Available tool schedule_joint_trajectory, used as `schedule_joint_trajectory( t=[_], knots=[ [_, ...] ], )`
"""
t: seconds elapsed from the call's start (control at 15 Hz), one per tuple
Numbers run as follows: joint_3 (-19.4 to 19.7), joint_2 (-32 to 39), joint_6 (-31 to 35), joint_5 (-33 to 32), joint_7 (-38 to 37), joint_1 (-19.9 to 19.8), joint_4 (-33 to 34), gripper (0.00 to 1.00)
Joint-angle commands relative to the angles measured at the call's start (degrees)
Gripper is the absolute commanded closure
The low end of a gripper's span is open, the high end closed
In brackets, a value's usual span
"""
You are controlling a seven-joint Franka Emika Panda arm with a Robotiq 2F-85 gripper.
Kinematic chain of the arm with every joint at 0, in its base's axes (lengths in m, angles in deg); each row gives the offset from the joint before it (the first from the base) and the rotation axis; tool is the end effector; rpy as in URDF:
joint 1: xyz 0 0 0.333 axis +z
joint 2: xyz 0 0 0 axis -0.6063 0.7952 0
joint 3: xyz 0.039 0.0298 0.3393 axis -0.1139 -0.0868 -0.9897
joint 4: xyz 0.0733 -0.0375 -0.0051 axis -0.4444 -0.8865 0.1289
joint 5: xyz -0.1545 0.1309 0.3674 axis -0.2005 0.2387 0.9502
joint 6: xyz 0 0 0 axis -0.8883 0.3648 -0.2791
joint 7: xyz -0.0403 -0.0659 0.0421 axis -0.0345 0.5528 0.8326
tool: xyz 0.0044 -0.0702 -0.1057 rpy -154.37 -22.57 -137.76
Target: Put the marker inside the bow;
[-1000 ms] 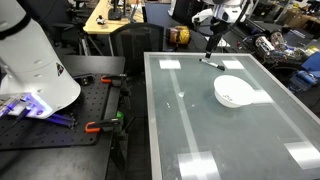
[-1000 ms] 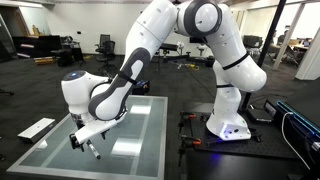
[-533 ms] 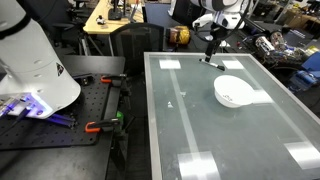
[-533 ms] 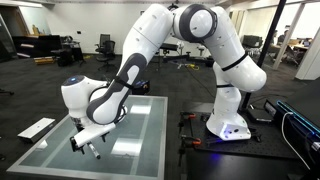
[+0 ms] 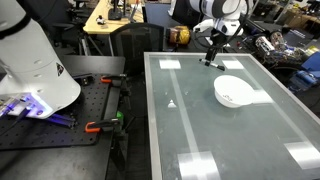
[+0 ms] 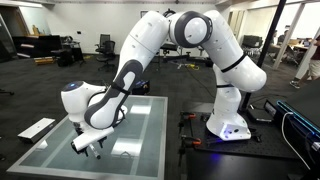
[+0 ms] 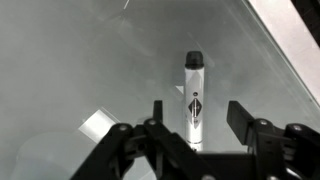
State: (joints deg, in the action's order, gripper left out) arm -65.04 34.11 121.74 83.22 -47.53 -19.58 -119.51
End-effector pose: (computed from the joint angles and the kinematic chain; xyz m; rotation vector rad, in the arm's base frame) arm 0.6673 0.2234 0.1355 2.9289 -1.1031 0.0770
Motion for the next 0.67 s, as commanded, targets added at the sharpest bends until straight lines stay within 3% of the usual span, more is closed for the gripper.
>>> schedule_joint_trajectory(
  t=[0.0,0.33,0.6],
  knots=[
    [0.73,1.11,0.54,1.69,0.94,0.3,1.65,0.63],
    [1.2,0.8,0.48,1.39,0.58,0.74,1.55,0.99],
    [1.91,-1.36,-0.2,0.71,-0.38,1.63,0.23,0.95]
  ],
)
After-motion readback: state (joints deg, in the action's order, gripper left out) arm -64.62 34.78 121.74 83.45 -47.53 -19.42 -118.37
